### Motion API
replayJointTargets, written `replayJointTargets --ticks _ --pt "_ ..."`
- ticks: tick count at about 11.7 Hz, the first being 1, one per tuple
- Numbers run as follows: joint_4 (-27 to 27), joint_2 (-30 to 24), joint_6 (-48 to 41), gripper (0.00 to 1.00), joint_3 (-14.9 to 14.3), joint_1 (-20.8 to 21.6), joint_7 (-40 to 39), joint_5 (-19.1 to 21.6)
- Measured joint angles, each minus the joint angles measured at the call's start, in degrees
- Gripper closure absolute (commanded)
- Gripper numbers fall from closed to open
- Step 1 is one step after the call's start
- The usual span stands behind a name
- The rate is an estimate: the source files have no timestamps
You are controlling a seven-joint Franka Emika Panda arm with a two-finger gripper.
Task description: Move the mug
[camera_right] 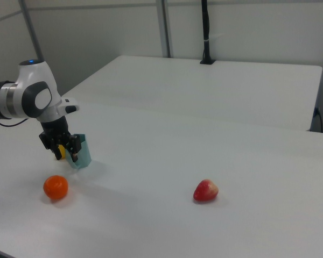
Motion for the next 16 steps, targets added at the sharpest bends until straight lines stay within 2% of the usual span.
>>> replayJointTargets --ticks 2,4,6,8,10,11,13,16 --pt "2.59 -0.24 -4.41 0.0 0.01 -0.51 0.81 0.0" --pt "8.17 -1.35 -12.69 0.0 0.09 -2.49 0.83 0.0" --pt "15.48 -3.13 -21.47 0.0 0.13 -6.35 0.83 0.01" --pt "20.2 -5.27 -26.18 0.0 0.06 -11.76 0.83 0.0" --pt "22.33 -6.93 -28.11 0.0 -0.66 -17.64 0.59 0.0" --pt "23.13 -7.29 -29.22 0.0 -2.22 -19.25 -1.11 0.03" --pt "24.81 -7.4 -31.95 0.0 -6.1 -20.0 -4.48 1.1" --pt "25.49 -7.4 -32.27 0.0 -6.94 -19.83 -4.96 1.37"
